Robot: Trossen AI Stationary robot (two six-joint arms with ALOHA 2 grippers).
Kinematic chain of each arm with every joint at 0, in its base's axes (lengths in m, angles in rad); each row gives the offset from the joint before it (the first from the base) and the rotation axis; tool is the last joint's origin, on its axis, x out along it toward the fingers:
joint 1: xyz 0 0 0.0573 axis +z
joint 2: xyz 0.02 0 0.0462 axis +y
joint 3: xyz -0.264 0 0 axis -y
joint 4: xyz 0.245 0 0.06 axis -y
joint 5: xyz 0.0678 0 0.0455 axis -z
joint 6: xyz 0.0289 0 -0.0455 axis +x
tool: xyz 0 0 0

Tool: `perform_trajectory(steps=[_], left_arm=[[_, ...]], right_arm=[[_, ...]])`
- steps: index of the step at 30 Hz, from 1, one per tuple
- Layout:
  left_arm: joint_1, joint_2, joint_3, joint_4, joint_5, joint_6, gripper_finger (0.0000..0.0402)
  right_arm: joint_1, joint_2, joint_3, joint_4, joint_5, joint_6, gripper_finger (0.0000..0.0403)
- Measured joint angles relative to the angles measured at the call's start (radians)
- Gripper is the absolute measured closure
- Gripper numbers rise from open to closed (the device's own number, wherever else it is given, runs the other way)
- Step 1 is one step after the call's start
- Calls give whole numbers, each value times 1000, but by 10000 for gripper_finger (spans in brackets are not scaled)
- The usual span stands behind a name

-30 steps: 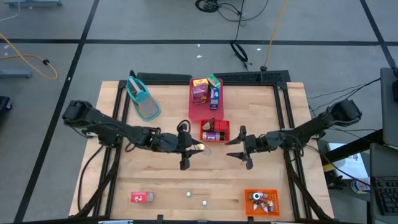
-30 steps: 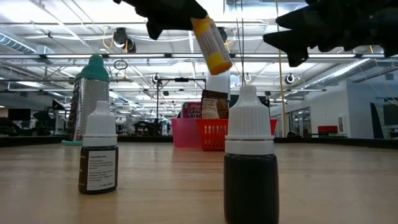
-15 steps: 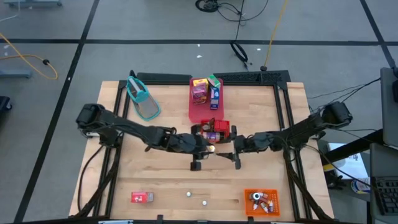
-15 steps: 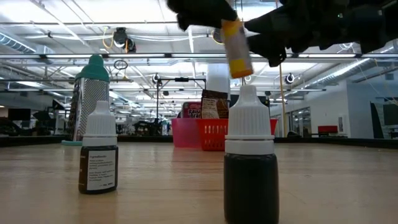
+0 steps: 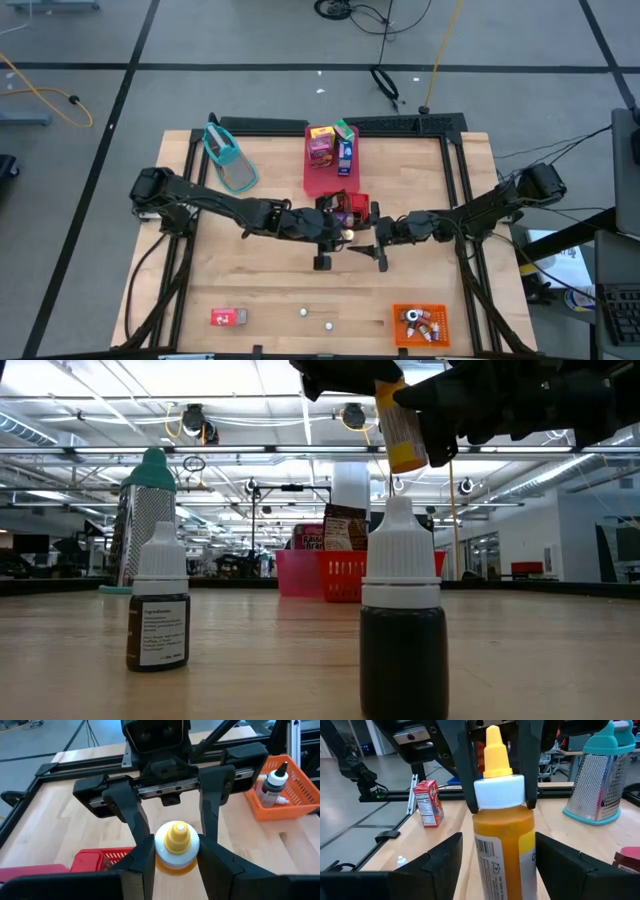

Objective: Pick & Place Kitchen Items
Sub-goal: Put the yellow food coloring bottle into the orange bin

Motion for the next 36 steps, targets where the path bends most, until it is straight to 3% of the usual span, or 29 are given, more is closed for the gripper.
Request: perform_trajectory(steps=[24,36], left_arm=[[-1,0,0,-6,2,2,282],[0,0,0,-10,0,1,282]], right_arm=[[-3,0,0,-10,0,-4,258],[-3,0,0,-10,0,-2,265]])
